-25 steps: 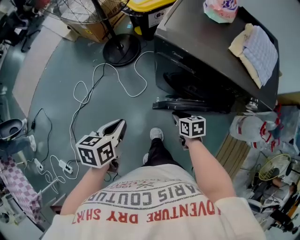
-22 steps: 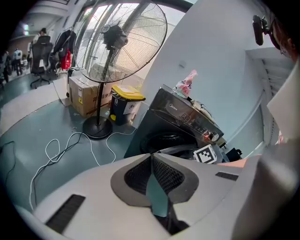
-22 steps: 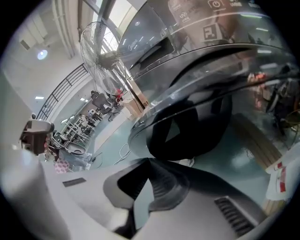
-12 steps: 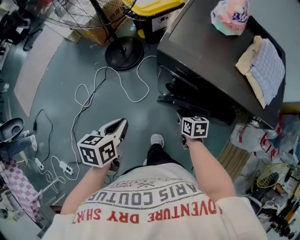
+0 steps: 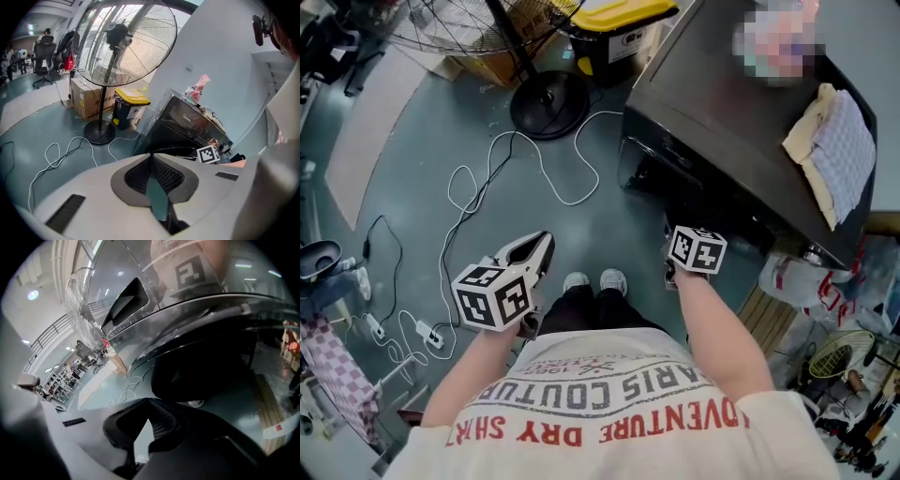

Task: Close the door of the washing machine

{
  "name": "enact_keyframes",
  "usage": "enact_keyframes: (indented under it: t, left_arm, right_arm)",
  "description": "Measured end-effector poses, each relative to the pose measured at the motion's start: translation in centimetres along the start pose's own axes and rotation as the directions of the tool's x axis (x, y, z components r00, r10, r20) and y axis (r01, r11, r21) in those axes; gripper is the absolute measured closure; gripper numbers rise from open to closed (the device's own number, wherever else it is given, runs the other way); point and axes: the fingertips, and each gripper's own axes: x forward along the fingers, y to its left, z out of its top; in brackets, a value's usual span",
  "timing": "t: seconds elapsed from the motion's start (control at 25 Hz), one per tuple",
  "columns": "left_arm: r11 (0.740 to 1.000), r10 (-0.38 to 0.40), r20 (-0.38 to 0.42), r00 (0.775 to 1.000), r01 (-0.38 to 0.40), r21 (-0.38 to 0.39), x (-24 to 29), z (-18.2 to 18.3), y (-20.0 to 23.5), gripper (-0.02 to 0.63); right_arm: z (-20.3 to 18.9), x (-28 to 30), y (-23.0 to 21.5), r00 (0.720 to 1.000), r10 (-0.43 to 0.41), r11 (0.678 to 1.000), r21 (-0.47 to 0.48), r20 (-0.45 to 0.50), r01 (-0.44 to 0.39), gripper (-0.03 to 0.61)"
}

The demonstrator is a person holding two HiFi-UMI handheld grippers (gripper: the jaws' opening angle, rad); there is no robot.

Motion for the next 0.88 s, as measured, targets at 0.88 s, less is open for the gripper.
enact_keyframes:
  t: [0.88]
  left_arm:
    - [0.965, -0.124, -0.148, 0.981, 0.154, 0.21, 1.6, 7.4, 5.0, 0.574]
  right_arm:
    - [1.3, -0.2, -2.2, 0.97, -0.219, 0.906, 0.391, 0.106, 0.161, 0.558]
